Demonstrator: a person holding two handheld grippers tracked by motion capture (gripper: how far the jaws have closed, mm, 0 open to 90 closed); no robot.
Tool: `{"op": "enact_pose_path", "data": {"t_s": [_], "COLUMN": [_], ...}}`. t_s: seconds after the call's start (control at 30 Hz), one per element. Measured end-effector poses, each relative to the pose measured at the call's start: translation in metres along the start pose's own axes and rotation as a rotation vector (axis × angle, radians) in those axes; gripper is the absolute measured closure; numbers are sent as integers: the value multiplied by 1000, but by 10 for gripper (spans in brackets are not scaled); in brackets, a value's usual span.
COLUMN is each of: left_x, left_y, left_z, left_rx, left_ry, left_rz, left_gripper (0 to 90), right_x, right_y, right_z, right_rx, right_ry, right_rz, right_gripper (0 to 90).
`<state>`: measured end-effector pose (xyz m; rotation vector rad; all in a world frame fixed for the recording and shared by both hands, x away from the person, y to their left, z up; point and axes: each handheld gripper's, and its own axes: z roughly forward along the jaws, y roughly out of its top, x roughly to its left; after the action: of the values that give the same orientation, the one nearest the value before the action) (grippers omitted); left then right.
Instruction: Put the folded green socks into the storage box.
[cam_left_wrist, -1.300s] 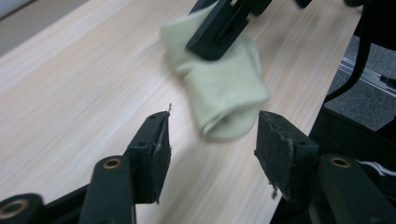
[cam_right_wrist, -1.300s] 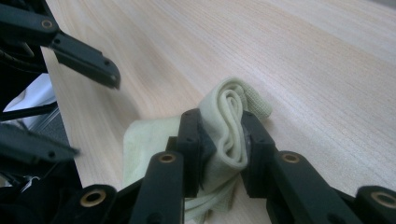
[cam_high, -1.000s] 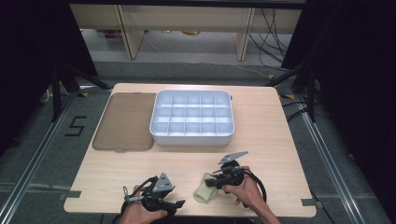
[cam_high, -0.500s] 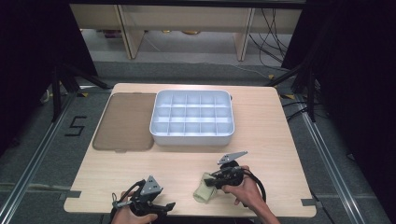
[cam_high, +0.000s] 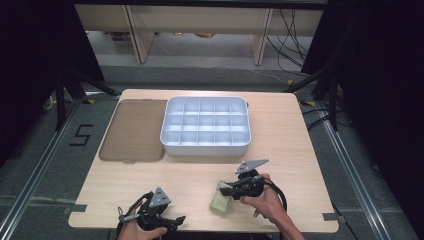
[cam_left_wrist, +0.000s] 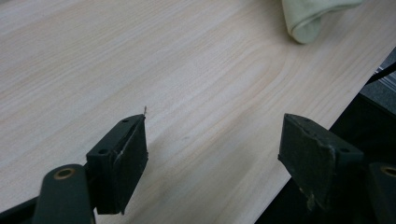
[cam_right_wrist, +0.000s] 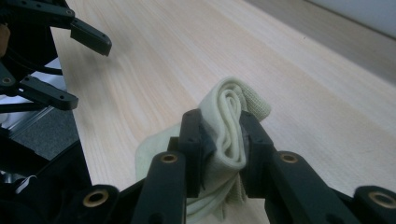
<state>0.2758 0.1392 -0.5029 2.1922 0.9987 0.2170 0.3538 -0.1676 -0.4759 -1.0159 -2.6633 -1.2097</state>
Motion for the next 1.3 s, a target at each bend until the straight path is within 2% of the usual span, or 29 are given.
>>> {"op": "enact_pose_path", "data": {"t_s": [0.23, 0.27, 0.33, 0.37, 0.4, 0.43, 0.5, 0.53, 0.7, 0.77, 0.83, 0.87, 1.0, 1.03, 1.13, 1.17, 1.27, 1.3], "left_x": [2, 1, 2, 1, 1, 1, 2, 3, 4, 3, 4, 4, 4, 4, 3, 3, 3, 4], "left_y": [-1, -1, -1, -1, -1, -1, -1, -1, -1, -1, -1, -1, -1, -1, -1, -1, -2, -1], "left_z": [-1, -1, -1, -1, -1, -1, -1, -2, -2, -2, -1, -1, -1, -2, -1, -1, -1, -1], "left_rx": [8, 4, 10, 8, 8, 11, 5, 9, 4, 6, 7, 8, 6, 8, 8, 7, 5, 5], "left_ry": [6, 5, 7, 4, -1, 10, 6, 3, 13, 3, 13, 13, 13, 12, 9, 9, 6, 6], "left_rz": [16, 16, 40, 22, 23, 29, 24, 42, 38, 42, 45, 45, 44, 43, 24, 24, 20, 37], "left_gripper": [224, 224, 224, 224, 224, 224, 224, 224, 224, 224, 224, 224, 224, 224, 224, 224, 224, 224], "right_x": [2, 1, 0, 0, -1, -1, 0, -1, -3, -7, -8, -10, -13, -15, -20, -18, -24, -24], "right_y": [8, 10, 13, 15, 17, 19, 23, 26, 36, 40, 43, 45, 54, 57, 64, 65, 72, 73], "right_z": [-11, -15, -19, -20, -19, -20, -21, -22, -31, -36, -40, -44, -54, -57, -63, -66, -70, -71], "right_rx": [-40, -32, -51, -40, -46, -37, -26, -19, 17, 21, 22, 29, 46, 55, 69, 89, 97, 95], "right_ry": [-30, -39, -50, -51, -57, -59, -67, -76, -92, -120, -128, -138, -170, -170, -182, -177, -199, -200], "right_rz": [-30, -44, -53, -48, -67, -74, -79, -94, -89, -100, -92, -107, -91, -115, -117, -90, -120, -116], "right_gripper": [745, 745, 745, 745, 745, 745, 745, 745, 745, 745, 745, 745, 745, 745, 745, 745, 745, 745]}}
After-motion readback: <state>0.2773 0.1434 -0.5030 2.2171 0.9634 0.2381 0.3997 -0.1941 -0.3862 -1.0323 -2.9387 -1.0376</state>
